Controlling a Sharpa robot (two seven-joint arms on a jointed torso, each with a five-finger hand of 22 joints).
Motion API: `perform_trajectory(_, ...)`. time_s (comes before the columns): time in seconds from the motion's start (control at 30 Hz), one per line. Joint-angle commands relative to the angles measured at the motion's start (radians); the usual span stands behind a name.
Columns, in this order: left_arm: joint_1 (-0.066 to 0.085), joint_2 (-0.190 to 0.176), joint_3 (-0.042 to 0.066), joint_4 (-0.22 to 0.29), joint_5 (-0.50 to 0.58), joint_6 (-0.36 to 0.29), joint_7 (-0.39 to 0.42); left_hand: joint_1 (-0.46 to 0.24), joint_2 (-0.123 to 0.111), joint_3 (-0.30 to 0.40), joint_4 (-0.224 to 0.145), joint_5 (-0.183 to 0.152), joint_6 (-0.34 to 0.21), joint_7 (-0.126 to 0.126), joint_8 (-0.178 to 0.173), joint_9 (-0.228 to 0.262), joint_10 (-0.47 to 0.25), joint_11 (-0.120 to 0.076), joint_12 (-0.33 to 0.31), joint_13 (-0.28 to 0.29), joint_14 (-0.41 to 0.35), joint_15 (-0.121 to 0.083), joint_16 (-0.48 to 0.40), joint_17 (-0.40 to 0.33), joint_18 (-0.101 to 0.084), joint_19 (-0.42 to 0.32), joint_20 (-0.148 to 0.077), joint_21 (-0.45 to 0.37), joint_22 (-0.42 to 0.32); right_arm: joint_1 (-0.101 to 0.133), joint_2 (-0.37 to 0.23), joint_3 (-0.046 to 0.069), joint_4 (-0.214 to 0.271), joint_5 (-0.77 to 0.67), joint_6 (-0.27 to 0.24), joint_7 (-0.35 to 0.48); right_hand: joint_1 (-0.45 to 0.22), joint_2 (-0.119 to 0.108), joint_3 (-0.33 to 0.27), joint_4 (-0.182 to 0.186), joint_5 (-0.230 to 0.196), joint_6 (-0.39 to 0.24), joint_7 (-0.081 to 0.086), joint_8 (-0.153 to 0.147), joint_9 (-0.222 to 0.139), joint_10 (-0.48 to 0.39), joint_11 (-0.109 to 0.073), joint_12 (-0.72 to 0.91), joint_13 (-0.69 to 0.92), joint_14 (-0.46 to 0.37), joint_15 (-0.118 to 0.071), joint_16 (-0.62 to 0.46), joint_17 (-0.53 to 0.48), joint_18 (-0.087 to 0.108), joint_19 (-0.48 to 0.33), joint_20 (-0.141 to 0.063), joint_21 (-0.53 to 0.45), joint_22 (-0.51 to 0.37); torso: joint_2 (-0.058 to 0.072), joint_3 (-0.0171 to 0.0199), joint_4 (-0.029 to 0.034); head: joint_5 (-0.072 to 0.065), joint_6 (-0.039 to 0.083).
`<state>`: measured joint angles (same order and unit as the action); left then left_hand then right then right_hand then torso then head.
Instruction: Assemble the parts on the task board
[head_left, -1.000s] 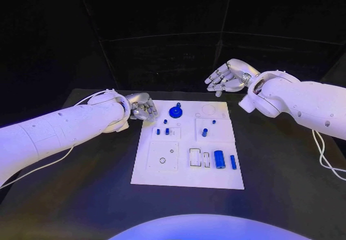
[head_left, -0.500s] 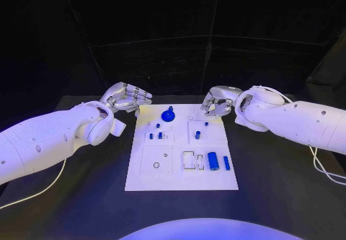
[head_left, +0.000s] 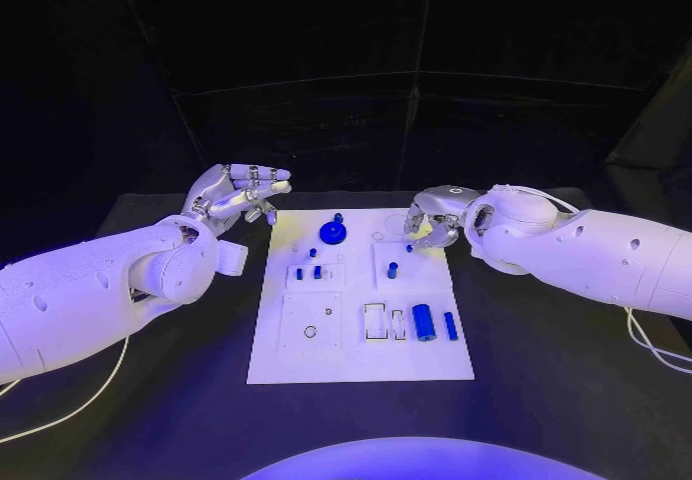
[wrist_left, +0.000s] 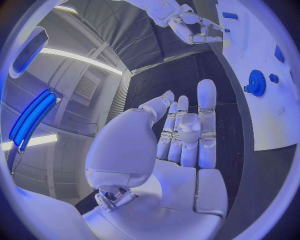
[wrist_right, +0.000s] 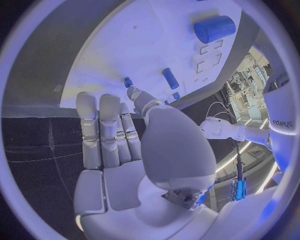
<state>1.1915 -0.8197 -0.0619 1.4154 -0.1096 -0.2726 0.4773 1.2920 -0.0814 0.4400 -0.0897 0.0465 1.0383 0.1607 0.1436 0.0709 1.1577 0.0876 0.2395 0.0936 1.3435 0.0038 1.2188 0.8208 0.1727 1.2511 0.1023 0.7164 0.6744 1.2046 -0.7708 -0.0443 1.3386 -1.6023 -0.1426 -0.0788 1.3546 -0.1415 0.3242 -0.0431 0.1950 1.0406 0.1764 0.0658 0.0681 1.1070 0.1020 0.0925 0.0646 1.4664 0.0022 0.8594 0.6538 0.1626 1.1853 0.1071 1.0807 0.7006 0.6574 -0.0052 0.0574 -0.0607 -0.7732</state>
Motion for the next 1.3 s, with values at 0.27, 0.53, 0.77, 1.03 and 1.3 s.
perform_trajectory(0.27, -0.002, -0.007, 0.001, 0.018, 0.076, 0.008, 0.055, -0.002, 0.004, -0.008, 0.0, 0.004, 0.0, 0.005, 0.005, -0.002, -0.011, 0.0, 0.005, 0.002, -0.012, 0.0, -0.005, -0.005, 0.01, -0.006, 0.001, -0.006, -0.003, -0.009, 0.007, 0.001, 0.004, -0.03, 0.04, -0.014, 0.004, 0.02, 0.011, -0.006, 0.0, 0.0, -0.002, 0.004, 0.001, -0.003, 0.004, 0.015, 0.001, 0.022, 0.007, 0.1, 0.098, -0.026, 0.036, 0.005, 0.077, 0.107, 0.0, 0.0, -0.0006, 0.001, -0.002)
perform_trajectory(0.53, -0.003, -0.008, 0.001, 0.016, 0.077, 0.011, 0.051, 0.0, 0.005, -0.009, -0.001, 0.005, -0.002, 0.005, 0.005, -0.002, -0.013, 0.001, 0.007, 0.002, -0.016, 0.0, -0.009, -0.011, 0.01, -0.008, 0.001, -0.009, -0.005, -0.024, 0.019, 0.001, -0.004, -0.029, 0.059, -0.014, 0.029, 0.042, 0.068, -0.024, -0.02, 0.029, -0.012, 0.012, 0.004, 0.028, -0.007, 0.035, 0.001, 0.029, 0.001, 0.205, 0.202, -0.044, 0.077, 0.001, 0.163, 0.23, 0.0, 0.0003, 0.0004, 0.002, -0.005)
perform_trajectory(0.77, -0.003, -0.009, 0.001, 0.014, 0.077, 0.012, 0.046, 0.001, 0.005, -0.01, -0.002, 0.004, -0.002, 0.005, 0.005, -0.002, -0.014, 0.001, 0.008, 0.002, -0.018, 0.0, -0.011, -0.016, 0.01, -0.008, 0.001, -0.011, -0.006, -0.03, 0.027, 0.001, -0.012, -0.029, 0.068, -0.017, 0.032, 0.046, 0.096, -0.032, -0.023, 0.049, -0.017, 0.016, 0.006, 0.05, -0.014, 0.046, 0.003, 0.026, -0.003, 0.232, 0.218, -0.052, 0.096, -0.002, 0.202, 0.287, 0.001, 0.0005, 0.0001, 0.002, -0.008)
perform_trajectory(1.03, -0.003, -0.007, 0.001, 0.008, 0.077, 0.014, 0.041, 0.004, 0.006, -0.01, -0.003, 0.005, -0.003, 0.005, 0.005, -0.002, -0.015, 0.001, 0.009, 0.002, -0.02, 0.0, -0.012, -0.018, 0.01, -0.009, 0.001, -0.013, -0.007, -0.035, 0.035, 0.001, -0.021, -0.035, 0.066, -0.017, 0.038, 0.054, 0.127, -0.044, -0.031, 0.067, -0.021, 0.018, 0.007, 0.068, -0.019, 0.054, 0.004, 0.02, -0.007, 0.255, 0.23, -0.056, 0.098, -0.005, 0.224, 0.316, 0.001, 0.0007, -0.0012, 0.002, -0.009)
perform_trajectory(1.3, -0.003, -0.006, 0.001, 0.003, 0.077, 0.015, 0.038, 0.004, 0.006, -0.01, -0.004, 0.005, -0.003, 0.005, 0.005, -0.003, -0.016, 0.001, 0.009, 0.002, -0.02, 0.001, -0.013, -0.02, 0.01, -0.009, 0.001, -0.014, -0.008, -0.043, 0.038, 0.001, -0.013, -0.058, 0.018, -0.039, 0.048, 0.085, 0.158, -0.055, -0.06, 0.112, -0.036, 0.034, 0.017, 0.112, -0.034, 0.077, 0.012, 0.022, -0.018, 0.288, 0.256, -0.065, 0.121, -0.015, 0.263, 0.378, 0.0, 0.0005, -0.0011, 0.0, -0.01)
